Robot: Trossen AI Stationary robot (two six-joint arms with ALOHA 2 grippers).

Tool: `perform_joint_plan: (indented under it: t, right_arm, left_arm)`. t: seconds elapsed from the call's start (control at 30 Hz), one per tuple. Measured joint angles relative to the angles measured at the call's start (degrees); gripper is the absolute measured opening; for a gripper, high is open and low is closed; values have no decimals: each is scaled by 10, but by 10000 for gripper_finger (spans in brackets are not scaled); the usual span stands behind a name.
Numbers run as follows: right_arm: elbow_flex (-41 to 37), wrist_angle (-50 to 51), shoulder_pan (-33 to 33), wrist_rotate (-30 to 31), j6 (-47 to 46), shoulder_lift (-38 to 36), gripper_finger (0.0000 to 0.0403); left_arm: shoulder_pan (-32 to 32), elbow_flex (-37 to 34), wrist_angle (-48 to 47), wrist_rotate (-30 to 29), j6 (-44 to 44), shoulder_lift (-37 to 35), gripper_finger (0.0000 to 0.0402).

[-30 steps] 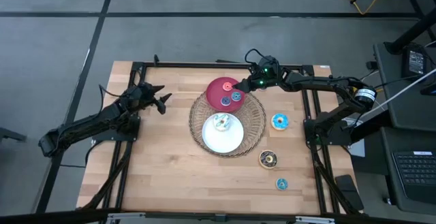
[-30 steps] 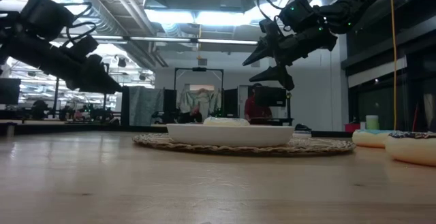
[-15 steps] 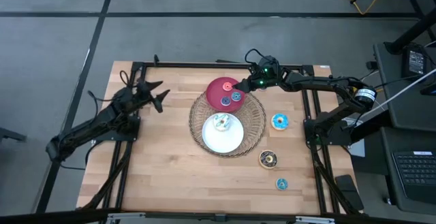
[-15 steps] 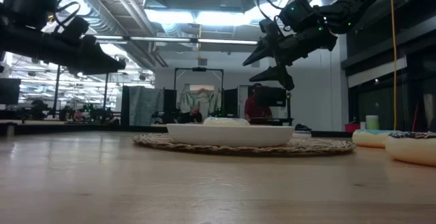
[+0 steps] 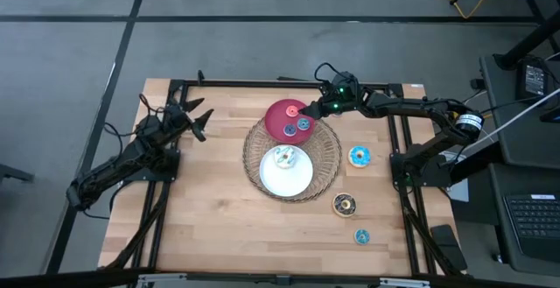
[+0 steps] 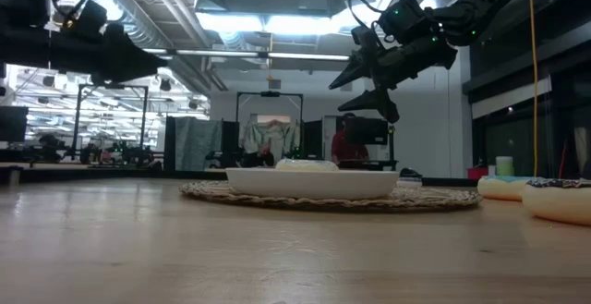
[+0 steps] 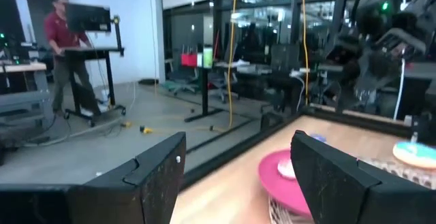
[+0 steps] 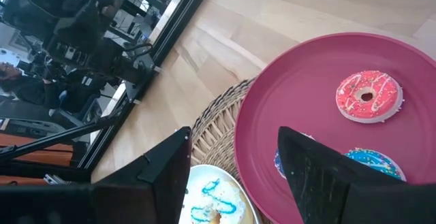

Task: Pick & Place donuts
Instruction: Put the small blue donut on the red plate

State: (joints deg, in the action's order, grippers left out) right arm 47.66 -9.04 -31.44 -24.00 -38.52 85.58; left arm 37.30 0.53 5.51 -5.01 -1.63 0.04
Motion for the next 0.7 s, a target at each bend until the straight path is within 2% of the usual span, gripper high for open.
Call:
perform_joint_plan:
  t: [0.7]
  right_arm:
    - [0,3,0,0,0,0,220]
  left_arm:
    - [0,0,-6,0,-6,-1,256]
